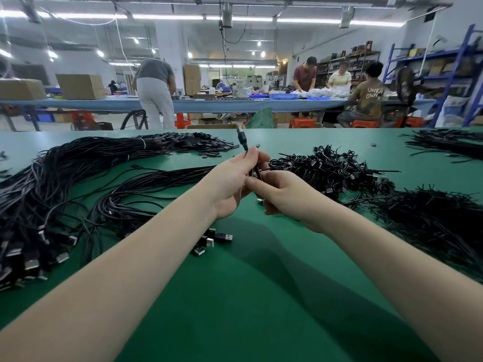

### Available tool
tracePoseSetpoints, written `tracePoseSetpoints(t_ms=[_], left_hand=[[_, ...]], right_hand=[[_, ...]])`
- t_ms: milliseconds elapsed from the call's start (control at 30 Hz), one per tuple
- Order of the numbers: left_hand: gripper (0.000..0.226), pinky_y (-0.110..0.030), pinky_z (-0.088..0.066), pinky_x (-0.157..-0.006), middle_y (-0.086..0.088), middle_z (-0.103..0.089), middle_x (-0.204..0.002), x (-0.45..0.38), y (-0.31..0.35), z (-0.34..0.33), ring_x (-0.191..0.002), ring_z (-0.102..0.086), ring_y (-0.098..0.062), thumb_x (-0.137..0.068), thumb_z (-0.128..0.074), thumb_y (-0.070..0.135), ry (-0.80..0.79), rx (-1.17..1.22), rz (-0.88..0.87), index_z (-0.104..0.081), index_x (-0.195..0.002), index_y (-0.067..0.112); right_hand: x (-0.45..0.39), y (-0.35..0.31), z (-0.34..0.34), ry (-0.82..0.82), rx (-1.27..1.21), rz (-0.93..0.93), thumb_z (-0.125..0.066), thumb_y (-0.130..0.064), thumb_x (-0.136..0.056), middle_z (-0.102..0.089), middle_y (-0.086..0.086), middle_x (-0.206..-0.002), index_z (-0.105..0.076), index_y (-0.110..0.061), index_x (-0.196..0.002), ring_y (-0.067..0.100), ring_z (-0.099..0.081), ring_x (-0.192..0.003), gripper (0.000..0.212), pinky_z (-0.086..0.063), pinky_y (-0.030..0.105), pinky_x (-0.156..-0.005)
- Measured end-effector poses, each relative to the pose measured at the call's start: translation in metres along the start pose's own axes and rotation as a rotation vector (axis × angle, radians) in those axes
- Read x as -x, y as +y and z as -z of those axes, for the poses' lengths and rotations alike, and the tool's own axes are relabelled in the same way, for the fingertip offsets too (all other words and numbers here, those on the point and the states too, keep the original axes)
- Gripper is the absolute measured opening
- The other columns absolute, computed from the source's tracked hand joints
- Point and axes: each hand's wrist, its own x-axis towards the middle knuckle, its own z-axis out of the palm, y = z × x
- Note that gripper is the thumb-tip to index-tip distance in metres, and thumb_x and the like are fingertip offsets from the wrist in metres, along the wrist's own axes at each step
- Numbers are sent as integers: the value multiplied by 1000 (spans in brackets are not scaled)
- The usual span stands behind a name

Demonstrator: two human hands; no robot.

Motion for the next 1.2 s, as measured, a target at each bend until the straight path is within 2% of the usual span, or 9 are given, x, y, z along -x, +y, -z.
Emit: tracePoseSetpoints(t_ms=[267,433,533,667,800,867,967,1100,1200], left_hand=[[36,-14,-42,-53,6,-57,-80,1,-31,-5,-56,-48,-4,-102,-42,37,103,-208,-57,-66,-78,25],[37,-35,-50,-89,-5,-69,-99,0,-49,1,-93,-63,-21,-102,-40,36,98,-487,-48,-70,-90,18],[25,-20,-42,-77,2,-65,-96,2,-59,10,-94,-58,-18,-100,-45,32,271,-909,-351,-65,-97,18],[44,-32,-32,-107,-6,-44,-142,9,-70,9,-136,-36,-23,-92,-33,7,231,-1550,-719,-48,-133,14],[10,-25,-51,-73,4,-67,-77,15,-68,6,-80,-68,-15,-75,-62,16,157,-1942,-939,-68,-82,21],[11,-24,-44,-57,4,-60,-66,19,-63,1,-58,-62,-14,-70,-72,17,130,-1956,-817,-62,-75,19],[10,-31,-35,-56,-5,-59,-98,24,-64,-15,-85,-65,-23,-94,-45,14,62,-1936,-526,-47,-103,12],[10,-36,-35,-62,-9,-57,-103,24,-71,-33,-92,-61,-33,-100,-32,21,-89,-1679,-449,-32,-90,18],[18,-37,-34,-65,-10,-57,-98,30,-73,-25,-89,-58,-35,-102,-30,27,-107,-1555,-372,-31,-86,18]], right_hand=[[-1,21,-18,80,780,127,-31,-29,-102,-58,11,-90,-46,-7,-103,31,-57,-74,27,-44,36,-61],[0,53,-20,224,1033,37,-34,-22,-101,-59,8,-101,-46,-12,-105,32,-62,-91,16,-35,36,-65],[3,62,-7,236,1003,-23,-29,-26,-103,-58,6,-98,-40,-18,-91,31,-59,-89,18,-30,37,-68],[5,64,-1,120,1089,91,-24,-31,-103,-60,3,-96,-32,-20,-86,28,-60,-89,22,-21,38,-71],[3,53,11,-82,1143,62,-20,-35,-103,-55,-1,-95,-35,-22,-88,24,-59,-95,25,-19,39,-75],[3,46,18,-165,1132,41,-20,-37,-103,-48,-6,-86,-35,-22,-87,23,-58,-94,27,-23,40,-78],[14,44,39,-81,1387,322,-30,-29,-101,-47,-7,-80,-37,-22,-84,23,-56,-83,20,-23,39,-77],[34,48,66,95,1719,749,-57,-18,-87,-54,-2,-73,-55,-18,-82,23,-53,-70,5,-28,37,-77],[43,47,81,121,1750,499,-57,-47,-89,-59,-3,-107,-55,-23,-119,20,-55,-98,38,-31,38,-90]])
